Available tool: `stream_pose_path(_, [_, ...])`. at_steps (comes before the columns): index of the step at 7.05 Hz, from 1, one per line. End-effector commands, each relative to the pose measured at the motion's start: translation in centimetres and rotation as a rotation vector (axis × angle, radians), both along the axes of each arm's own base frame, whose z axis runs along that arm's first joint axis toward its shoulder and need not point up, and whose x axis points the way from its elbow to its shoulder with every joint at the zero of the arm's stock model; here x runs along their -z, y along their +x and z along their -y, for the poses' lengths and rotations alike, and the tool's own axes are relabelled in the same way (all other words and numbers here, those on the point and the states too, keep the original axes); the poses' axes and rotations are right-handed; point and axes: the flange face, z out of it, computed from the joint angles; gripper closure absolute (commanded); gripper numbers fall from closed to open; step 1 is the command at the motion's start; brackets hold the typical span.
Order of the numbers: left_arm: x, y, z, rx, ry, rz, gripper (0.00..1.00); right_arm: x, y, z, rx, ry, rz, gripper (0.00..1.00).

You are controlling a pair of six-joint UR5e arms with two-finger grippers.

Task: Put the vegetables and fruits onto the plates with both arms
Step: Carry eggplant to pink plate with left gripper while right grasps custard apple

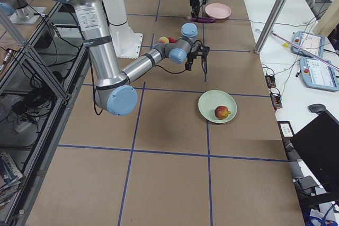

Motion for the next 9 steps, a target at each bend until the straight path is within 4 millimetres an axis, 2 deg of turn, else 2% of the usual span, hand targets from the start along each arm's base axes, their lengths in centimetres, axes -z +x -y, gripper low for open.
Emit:
stream_pose_path(1, [-7.8, -10.4, 7.5, 0.084, -0.107, 0.058, 0.97, 5.7, -10.6, -11.8, -0.035, -0.095, 0.053, 0.00])
stream_pose_path(2, [-10.6, -14.5, 9.9, 0.060, -0.058, 0.119, 0.95, 10.6, -14.0, -13.7, -0.031, -0.128, -0.037, 0.00])
stream_pose_path(3, [-14.0, -16.0, 11.3, 0.076, -0.102, 0.156, 0.94, 13.2, -15.9, -15.3, -0.010, -0.139, -0.091, 0.00])
stream_pose_path(4, [-15.7, -16.5, 11.8, 0.083, -0.129, 0.173, 0.92, 13.7, -17.1, -15.4, -0.036, -0.138, -0.092, 0.00])
stream_pose_path(5, [-16.6, -16.4, 11.9, 0.081, -0.137, 0.176, 0.91, 14.6, -19.2, -14.8, -0.042, -0.145, -0.103, 0.00])
stream_pose_path(7, [-16.6, -16.2, 12.0, 0.082, -0.142, 0.179, 0.89, 15.4, -22.5, -13.8, -0.046, -0.153, -0.131, 0.00])
stream_pose_path(8, [-17.5, -15.7, 12.2, 0.076, -0.160, 0.188, 0.85, 15.0, -23.3, -13.6, -0.046, -0.156, -0.147, 0.00])
stream_pose_path(9, [-17.4, -14.8, 13.4, 0.070, -0.167, 0.192, 0.76, 14.1, -23.9, -13.7, -0.045, -0.159, -0.170, 0.00])
